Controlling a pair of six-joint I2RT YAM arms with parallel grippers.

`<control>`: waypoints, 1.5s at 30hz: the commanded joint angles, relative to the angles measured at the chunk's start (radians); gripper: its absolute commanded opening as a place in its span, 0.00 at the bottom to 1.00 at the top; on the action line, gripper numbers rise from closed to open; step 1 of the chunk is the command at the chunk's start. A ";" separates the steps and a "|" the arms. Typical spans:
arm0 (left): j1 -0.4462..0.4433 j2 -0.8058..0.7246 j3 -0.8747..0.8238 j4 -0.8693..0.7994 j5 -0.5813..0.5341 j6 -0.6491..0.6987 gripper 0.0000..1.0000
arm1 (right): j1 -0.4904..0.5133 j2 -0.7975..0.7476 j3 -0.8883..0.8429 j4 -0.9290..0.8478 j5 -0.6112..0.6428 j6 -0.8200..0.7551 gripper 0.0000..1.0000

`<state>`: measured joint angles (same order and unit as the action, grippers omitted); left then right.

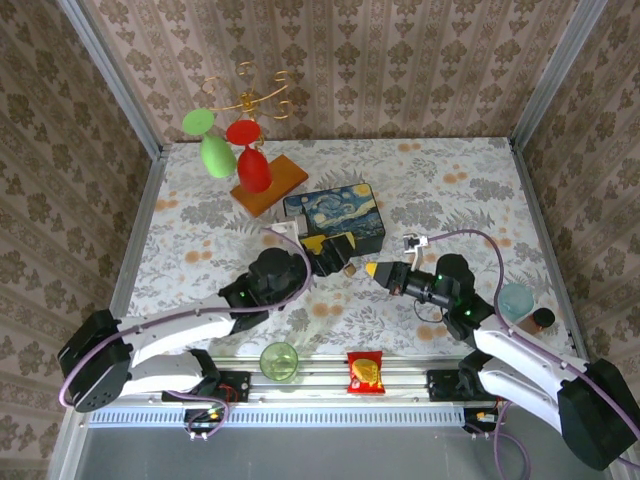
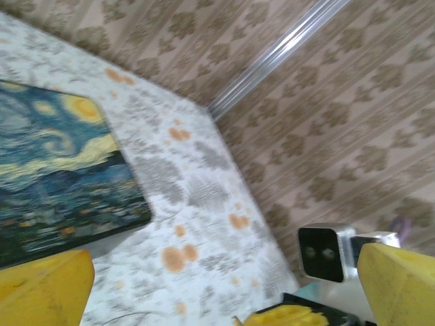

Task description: Unlock the padlock with the key

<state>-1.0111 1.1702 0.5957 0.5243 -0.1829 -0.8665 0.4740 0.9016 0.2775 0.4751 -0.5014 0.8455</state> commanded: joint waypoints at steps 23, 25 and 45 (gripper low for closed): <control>0.055 0.593 0.064 0.170 0.040 -0.050 0.84 | -0.052 0.018 -0.023 -0.333 0.061 -0.099 0.00; 0.047 0.618 0.074 0.189 0.046 -0.052 0.81 | -0.052 0.010 -0.026 -0.346 0.072 -0.106 0.00; 0.002 0.739 0.119 0.201 -0.029 -0.087 0.30 | -0.055 0.180 -0.064 -0.151 0.073 -0.058 0.00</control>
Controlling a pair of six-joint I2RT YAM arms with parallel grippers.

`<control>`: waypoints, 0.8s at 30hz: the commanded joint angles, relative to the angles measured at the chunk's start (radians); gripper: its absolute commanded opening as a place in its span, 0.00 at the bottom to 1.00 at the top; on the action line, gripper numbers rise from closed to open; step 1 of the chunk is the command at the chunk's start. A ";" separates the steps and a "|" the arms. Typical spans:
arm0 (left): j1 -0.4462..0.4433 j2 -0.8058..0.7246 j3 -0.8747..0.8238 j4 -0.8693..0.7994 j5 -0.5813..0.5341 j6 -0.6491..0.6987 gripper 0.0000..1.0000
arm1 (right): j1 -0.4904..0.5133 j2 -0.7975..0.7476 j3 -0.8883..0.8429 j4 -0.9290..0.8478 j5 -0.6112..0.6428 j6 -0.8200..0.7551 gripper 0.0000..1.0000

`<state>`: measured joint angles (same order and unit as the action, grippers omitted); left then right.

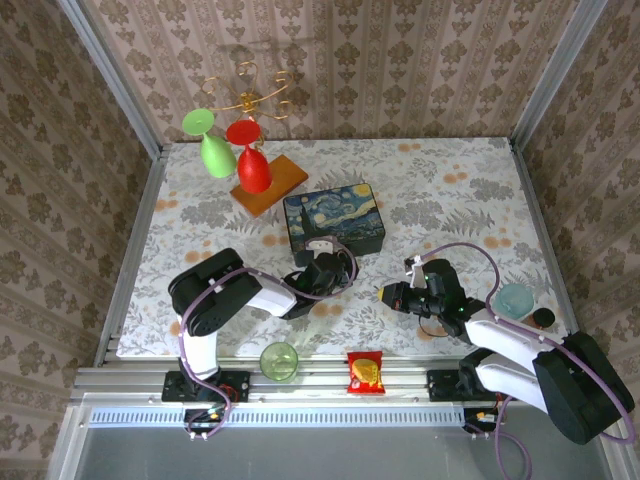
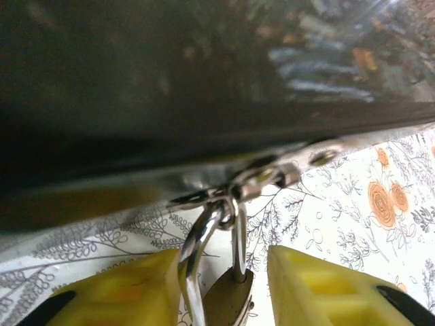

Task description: Unlock the padlock with the key

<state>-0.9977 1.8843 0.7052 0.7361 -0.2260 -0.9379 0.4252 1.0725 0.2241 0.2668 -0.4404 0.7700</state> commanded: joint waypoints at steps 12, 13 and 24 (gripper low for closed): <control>0.013 -0.057 -0.010 0.003 0.061 -0.056 0.02 | -0.021 0.305 0.027 0.383 -0.165 0.111 0.00; 0.014 -0.066 -0.010 0.002 0.068 -0.059 0.01 | -0.021 0.337 0.026 0.423 -0.180 0.124 0.00; 0.045 -0.153 -0.032 0.092 0.140 -0.169 0.00 | -0.056 0.623 0.028 0.920 -0.277 0.303 0.00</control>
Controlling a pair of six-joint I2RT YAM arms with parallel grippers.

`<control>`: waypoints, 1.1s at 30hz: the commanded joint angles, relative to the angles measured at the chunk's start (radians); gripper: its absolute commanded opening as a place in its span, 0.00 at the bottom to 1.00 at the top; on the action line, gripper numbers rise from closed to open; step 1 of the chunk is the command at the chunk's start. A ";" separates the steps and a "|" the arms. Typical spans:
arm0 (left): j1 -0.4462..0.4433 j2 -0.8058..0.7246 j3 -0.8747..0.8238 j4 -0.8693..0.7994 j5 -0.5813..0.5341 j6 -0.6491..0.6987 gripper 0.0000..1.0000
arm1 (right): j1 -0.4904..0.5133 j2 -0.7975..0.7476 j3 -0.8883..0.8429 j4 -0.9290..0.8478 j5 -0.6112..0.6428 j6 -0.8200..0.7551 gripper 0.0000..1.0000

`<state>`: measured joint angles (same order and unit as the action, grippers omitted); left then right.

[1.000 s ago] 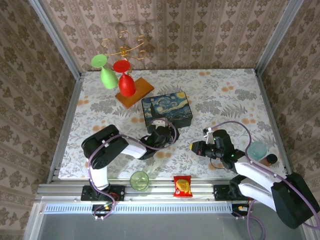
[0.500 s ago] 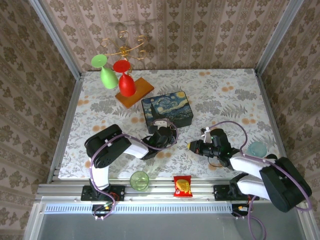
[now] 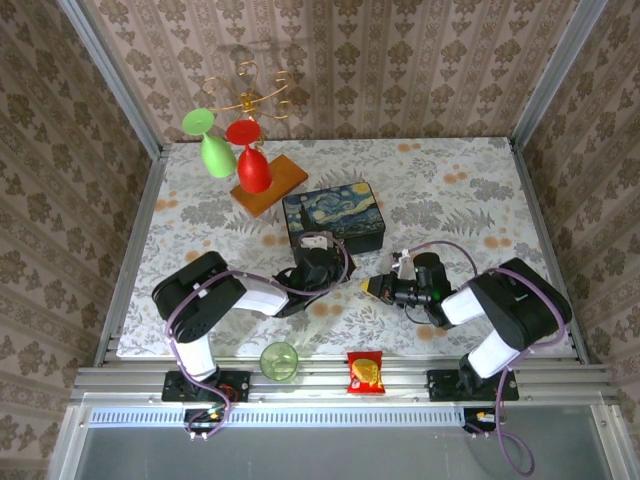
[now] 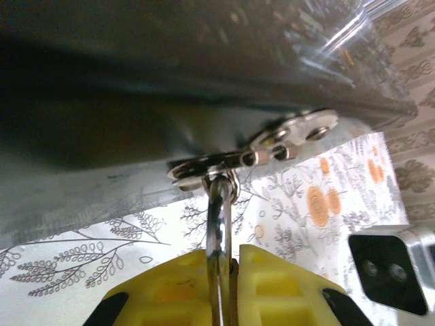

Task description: Unlock the padlock with the key

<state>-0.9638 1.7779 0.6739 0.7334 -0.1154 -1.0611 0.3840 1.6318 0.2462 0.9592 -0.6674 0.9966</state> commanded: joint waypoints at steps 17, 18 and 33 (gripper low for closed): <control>0.026 -0.001 -0.034 0.288 0.050 -0.201 0.00 | -0.020 0.130 0.034 0.354 -0.066 0.116 0.00; 0.028 0.001 -0.037 0.304 0.049 -0.207 0.00 | -0.020 0.127 0.032 0.355 -0.066 0.115 0.00; 0.028 -0.001 -0.054 0.355 0.046 -0.251 0.00 | -0.070 0.050 -0.018 0.354 -0.028 0.129 0.00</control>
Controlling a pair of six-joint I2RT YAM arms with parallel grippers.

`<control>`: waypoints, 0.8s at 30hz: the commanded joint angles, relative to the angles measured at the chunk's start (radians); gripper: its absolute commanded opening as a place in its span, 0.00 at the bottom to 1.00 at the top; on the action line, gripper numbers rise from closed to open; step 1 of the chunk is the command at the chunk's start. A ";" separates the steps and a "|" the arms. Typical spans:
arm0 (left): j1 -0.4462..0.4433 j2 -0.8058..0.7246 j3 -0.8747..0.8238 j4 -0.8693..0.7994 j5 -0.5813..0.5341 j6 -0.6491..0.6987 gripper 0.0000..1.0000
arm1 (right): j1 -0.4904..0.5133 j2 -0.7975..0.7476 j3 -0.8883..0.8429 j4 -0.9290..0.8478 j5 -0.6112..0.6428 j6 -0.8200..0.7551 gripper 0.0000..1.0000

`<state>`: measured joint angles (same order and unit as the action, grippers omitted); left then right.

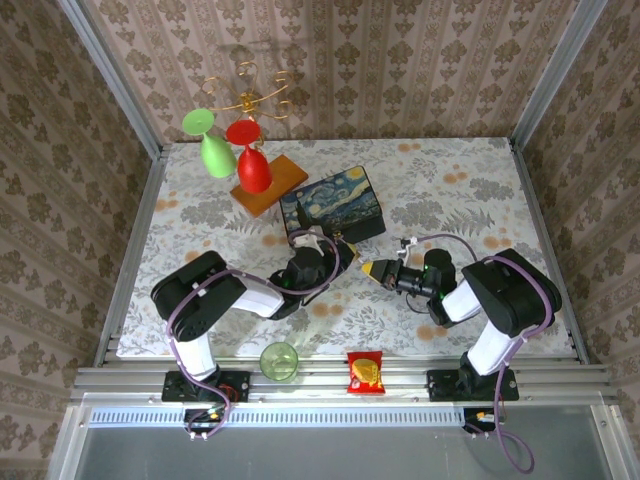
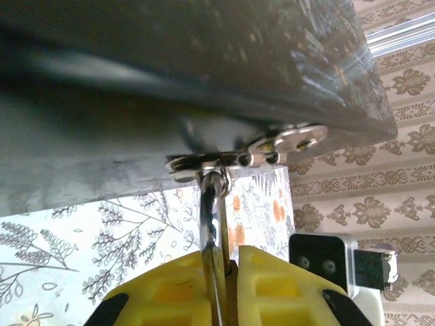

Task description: Unlock the padlock with the key

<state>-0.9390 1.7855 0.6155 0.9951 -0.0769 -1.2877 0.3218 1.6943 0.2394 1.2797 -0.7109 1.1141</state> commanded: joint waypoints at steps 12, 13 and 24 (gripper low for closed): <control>0.003 0.000 0.015 0.100 0.007 -0.036 0.00 | -0.009 0.031 -0.001 0.034 0.011 0.017 0.00; 0.003 0.001 0.016 0.100 0.006 -0.036 0.00 | -0.007 0.035 -0.001 0.034 0.011 0.015 0.00; -0.004 0.011 0.021 0.108 0.008 -0.042 0.00 | -0.005 0.034 0.017 0.035 -0.004 0.023 0.00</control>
<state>-0.9413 1.7874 0.6147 0.9970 -0.0742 -1.3029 0.3176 1.7203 0.2398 1.2842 -0.7082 1.1309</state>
